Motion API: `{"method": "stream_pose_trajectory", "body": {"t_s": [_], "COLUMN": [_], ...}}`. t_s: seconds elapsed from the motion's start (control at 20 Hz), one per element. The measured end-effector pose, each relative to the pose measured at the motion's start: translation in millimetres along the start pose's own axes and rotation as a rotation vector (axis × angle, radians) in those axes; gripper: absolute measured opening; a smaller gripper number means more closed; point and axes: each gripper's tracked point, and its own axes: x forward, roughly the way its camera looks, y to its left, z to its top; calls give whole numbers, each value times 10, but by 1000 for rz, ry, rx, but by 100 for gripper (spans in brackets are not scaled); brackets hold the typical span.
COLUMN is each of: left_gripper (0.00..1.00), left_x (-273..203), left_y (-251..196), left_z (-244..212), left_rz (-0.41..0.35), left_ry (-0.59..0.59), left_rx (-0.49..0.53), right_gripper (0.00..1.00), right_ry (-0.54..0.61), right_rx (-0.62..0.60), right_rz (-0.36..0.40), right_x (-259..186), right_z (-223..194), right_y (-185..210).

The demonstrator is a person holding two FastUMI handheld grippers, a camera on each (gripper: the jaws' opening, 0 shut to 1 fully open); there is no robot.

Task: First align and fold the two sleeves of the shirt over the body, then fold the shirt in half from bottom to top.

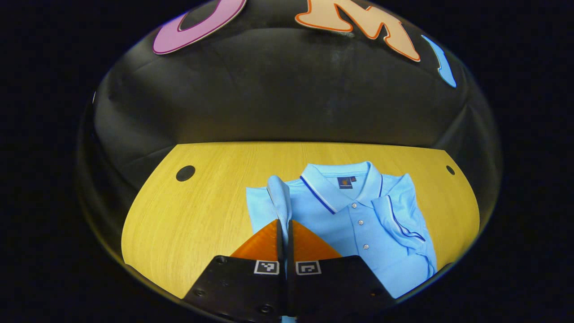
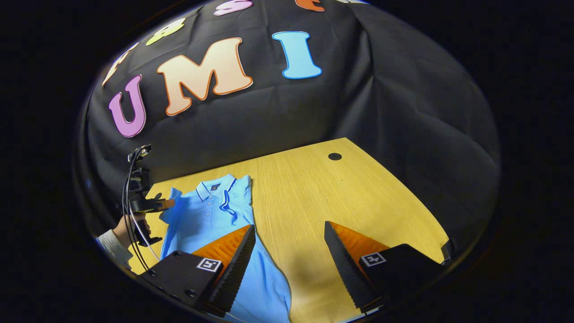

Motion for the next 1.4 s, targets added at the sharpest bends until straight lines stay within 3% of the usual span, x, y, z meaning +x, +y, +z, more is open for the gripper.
{"method": "stream_pose_trajectory", "body": {"t_s": [0.45, 0.55, 0.6, 0.65, 0.8, 0.85, 1.0, 1.2, 1.4], "left_gripper": [0, 4, 19, 28, 99, 92, 96, 95, 95], "left_x": [231, 209, 161, 101, -286, -413, -987, -1761, -2382], "left_y": [-530, -644, -685, -628, -467, -430, -297, -94, 62], "left_z": [-306, -383, -369, -337, -162, -102, 80, 84, -157], "left_rz": [9, -36, -60, -44, -16, -24, -49, -58, -77], "left_ry": [67, 84, 80, 58, -13, -50, -171, -303, -349], "left_rx": [-25, -40, -49, -46, -32, -37, -55, 22, 48], "right_gripper": [96, 97, 96, 96, 96, 96, 96, 97, 96], "right_ry": [47, 51, 54, 59, 70, 68, 44, -21, -42], "right_rx": [-29, -50, -50, -47, -56, -67, -82, -92, -74], "right_rz": [86, 127, 157, 188, 273, 295, 323, 334, 334], "right_x": [172, 245, 255, 269, 307, 309, 224, -58, -430], "right_z": [-6, -5, 1, -3, -50, -55, -89, -130, -307], "right_y": [-150, -77, -12, 70, 320, 397, 555, 728, 856]}}
